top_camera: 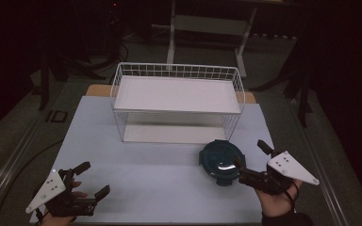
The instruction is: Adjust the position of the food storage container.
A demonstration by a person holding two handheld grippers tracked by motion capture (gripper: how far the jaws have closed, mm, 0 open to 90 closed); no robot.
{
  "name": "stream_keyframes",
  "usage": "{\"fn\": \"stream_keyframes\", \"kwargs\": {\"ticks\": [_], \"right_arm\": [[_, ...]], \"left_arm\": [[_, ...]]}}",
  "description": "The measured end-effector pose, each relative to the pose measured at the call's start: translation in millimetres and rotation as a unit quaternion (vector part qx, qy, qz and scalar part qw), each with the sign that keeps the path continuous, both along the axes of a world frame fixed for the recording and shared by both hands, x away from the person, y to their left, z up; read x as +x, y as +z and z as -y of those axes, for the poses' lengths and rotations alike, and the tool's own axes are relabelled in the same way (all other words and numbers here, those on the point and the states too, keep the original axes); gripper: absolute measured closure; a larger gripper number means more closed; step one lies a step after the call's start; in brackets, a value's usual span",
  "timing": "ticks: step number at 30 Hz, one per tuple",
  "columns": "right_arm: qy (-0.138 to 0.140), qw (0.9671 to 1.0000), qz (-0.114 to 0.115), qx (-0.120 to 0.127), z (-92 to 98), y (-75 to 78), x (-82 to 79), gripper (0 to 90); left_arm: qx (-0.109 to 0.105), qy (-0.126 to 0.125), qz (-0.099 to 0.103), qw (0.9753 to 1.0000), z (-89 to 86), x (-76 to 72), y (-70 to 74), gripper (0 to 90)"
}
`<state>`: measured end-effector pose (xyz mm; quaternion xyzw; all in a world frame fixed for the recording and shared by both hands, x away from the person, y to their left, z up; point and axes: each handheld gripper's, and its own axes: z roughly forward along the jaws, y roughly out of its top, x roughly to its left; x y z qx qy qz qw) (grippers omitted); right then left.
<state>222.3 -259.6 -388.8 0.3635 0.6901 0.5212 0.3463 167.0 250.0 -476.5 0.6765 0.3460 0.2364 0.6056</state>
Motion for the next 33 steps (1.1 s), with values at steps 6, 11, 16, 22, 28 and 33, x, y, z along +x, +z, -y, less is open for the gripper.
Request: {"fn": "stream_keyframes", "kwargs": {"ticks": [6,11,16,22,28,33], "right_arm": [[0.002,1.0,-0.004,-0.007,6.9,-1.5,16.6,13.8],[-0.019,0.9996,-0.008,-0.021,15.1,-6.2,26.6,18.3],[-0.042,0.9982,-0.034,-0.027,24.9,-15.9,36.1,28.0],[-0.06,0.9954,-0.06,-0.044,33.7,-32.1,44.2,45.1],[-0.073,0.9917,-0.086,-0.063,42.8,-49.9,53.9,68.7],[-0.071,0.988,-0.116,-0.073,49.7,-64.4,61.0,84.0]], "left_arm": [[0.0,-0.002,-0.003,1.0,0.7,0.2,-0.4,0.0],[0.0,-0.005,-0.004,1.0,1.2,1.0,-0.5,0.0],[0.0,-0.005,-0.002,1.0,1.5,1.9,0.0,0.0],[0.001,-0.007,-0.004,1.0,1.7,2.6,-0.6,0.0],[0.002,-0.008,-0.005,1.0,1.9,2.9,-1.0,0.0],[0.003,-0.009,-0.006,0.9999,2.2,3.6,-1.4,0.0]]}}
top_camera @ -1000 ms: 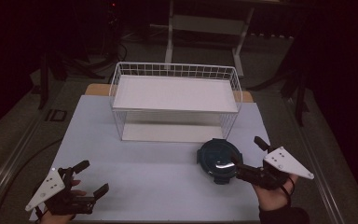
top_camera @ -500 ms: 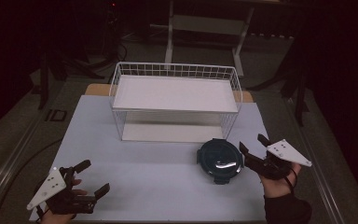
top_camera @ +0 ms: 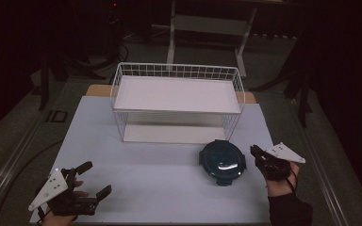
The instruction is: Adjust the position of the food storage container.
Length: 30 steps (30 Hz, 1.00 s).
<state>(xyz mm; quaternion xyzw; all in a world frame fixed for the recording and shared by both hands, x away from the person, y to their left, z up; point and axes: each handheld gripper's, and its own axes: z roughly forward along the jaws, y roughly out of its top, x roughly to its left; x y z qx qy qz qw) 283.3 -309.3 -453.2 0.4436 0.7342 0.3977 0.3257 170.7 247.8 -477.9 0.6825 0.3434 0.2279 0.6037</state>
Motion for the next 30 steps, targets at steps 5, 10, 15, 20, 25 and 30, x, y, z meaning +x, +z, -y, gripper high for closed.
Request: {"fn": "stream_keyframes", "kwargs": {"ticks": [5,10,15,20,25,30], "right_arm": [[-0.005,0.9995,-0.03,-0.008,5.3,-13.7,5.9,89.9],[-0.017,0.9981,-0.056,-0.016,9.6,-26.4,11.5,90.0],[-0.017,0.9965,-0.079,-0.02,7.9,-36.8,14.1,90.0],[-0.005,0.9948,-0.101,-0.016,3.9,-42.8,14.4,90.0],[-0.011,0.9942,-0.106,-0.019,-1.9,-42.6,12.9,90.0],[-0.003,0.9937,-0.111,-0.011,-8.7,-41.9,12.9,90.0]], "left_arm": [[0.001,-0.001,0.0,1.0,0.7,-0.3,0.0,0.0],[0.002,-0.002,0.0,1.0,0.5,-0.1,-0.1,0.0],[0.001,-0.005,-0.002,1.0,1.4,0.3,-0.6,0.0],[0.001,-0.005,-0.003,1.0,1.4,0.3,-0.7,0.0],[0.001,-0.005,-0.004,1.0,2.2,1.0,-1.0,0.0],[0.003,-0.006,-0.005,1.0,3.5,2.0,-1.3,0.0]]}}
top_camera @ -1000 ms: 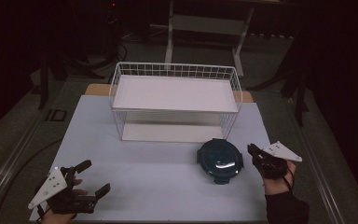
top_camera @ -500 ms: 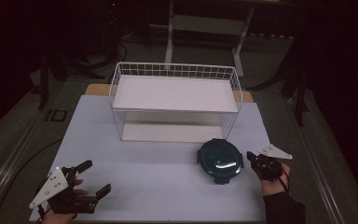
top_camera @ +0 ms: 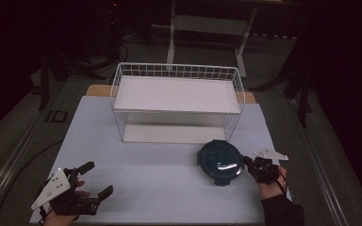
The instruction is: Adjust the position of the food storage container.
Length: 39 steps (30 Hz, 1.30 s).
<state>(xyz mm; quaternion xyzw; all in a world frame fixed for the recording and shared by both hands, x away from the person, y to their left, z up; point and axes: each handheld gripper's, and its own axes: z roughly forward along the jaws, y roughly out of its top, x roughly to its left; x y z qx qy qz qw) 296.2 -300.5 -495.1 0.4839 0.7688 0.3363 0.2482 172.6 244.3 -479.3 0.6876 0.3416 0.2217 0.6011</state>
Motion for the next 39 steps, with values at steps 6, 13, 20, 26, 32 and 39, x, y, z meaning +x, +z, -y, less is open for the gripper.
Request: {"fn": "stream_keyframes", "kwargs": {"ticks": [6,13,20,26,32,39], "right_arm": [[0.022,0.9997,-0.005,0.002,-18.6,0.9,-0.3,90.0],[0.045,0.9988,-0.013,0.013,-37.4,1.5,-0.6,90.0],[0.07,0.9972,-0.019,0.017,-56.3,1.8,-3.1,90.0],[0.1,0.9944,-0.025,0.022,-74.7,1.8,-6.4,90.0],[0.111,0.9926,-0.03,0.039,-73.5,2.1,-5.4,90.0],[0.115,0.9923,-0.027,0.036,-74.9,0.8,-4.3,90.0]], "left_arm": [[0.001,-0.002,-0.001,1.0,0.9,0.3,-0.5,0.0],[0.0,-0.003,-0.002,1.0,0.4,0.2,-0.5,0.0],[0.004,-0.004,-0.002,1.0,1.3,0.7,-0.7,0.0],[0.003,-0.006,-0.003,1.0,1.8,1.0,-1.1,0.0],[0.005,-0.009,-0.003,0.9999,2.3,0.7,-1.2,0.0],[0.009,-0.014,-0.006,0.9998,4.7,1.2,-1.8,0.0]]}}
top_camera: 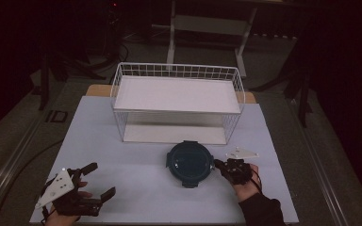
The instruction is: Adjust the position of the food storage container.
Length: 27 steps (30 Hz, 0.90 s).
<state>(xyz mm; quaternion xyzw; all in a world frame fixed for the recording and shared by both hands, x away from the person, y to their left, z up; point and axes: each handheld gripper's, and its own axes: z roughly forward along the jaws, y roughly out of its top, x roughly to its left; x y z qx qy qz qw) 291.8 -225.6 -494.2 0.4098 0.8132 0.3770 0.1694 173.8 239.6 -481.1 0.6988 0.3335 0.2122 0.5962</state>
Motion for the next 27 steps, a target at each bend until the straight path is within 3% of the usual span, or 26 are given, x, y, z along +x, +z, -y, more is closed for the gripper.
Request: {"fn": "stream_keyframes", "kwargs": {"ticks": [7,27], "right_arm": [[0.009,0.9999,-0.003,0.003,-11.7,-0.3,2.2,90.0],[0.069,0.9976,-0.007,0.004,-67.2,-1.0,4.9,90.0]], "left_arm": [[0.002,-0.006,-0.003,1.0,2.2,0.1,-0.6,0.0],[0.003,-0.014,-0.006,0.9999,2.8,0.0,-0.9,0.0]]}}
